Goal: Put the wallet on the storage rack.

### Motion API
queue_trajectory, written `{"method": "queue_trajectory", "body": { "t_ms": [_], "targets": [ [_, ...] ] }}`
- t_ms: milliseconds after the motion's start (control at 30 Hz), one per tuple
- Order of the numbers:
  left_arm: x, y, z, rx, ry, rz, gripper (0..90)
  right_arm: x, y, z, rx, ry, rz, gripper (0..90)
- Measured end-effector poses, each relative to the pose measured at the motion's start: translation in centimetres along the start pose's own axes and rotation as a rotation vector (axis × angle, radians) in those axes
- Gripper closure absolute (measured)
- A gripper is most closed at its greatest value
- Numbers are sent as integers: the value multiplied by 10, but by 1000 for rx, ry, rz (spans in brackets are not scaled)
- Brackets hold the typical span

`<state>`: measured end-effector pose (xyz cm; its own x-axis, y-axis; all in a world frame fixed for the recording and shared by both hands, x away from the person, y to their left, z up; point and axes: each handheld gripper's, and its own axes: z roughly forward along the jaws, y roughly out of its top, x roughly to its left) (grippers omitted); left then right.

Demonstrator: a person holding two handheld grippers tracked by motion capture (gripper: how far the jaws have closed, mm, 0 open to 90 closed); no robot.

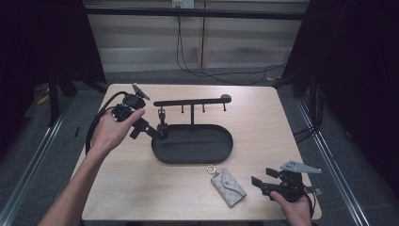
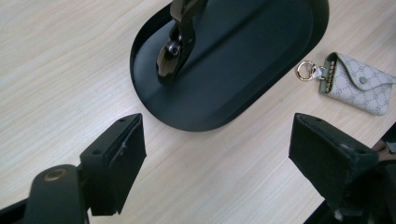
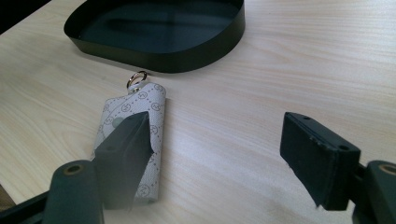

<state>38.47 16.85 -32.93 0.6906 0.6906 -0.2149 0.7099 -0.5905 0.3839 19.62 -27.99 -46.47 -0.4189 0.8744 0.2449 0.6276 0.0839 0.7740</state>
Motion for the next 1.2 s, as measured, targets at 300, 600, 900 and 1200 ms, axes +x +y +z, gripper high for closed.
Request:
{"method": "queue_trajectory", "body": {
  "t_ms": [300,600,900,1200],
  "targets": [
    [-1,-32,6,-91,-21,46,195,0,0,0,-4,2,4,249],
    [-8,-63,3,-241,25,86,204,0,0,0,-3,-4,8,249],
    [-7,-101,21,-307,-28,81,226,-1,0,1,-4,-5,22,240],
    [-9,-132,38,-364,-42,44,227,-1,0,3,4,-12,20,238]
  ]
}}
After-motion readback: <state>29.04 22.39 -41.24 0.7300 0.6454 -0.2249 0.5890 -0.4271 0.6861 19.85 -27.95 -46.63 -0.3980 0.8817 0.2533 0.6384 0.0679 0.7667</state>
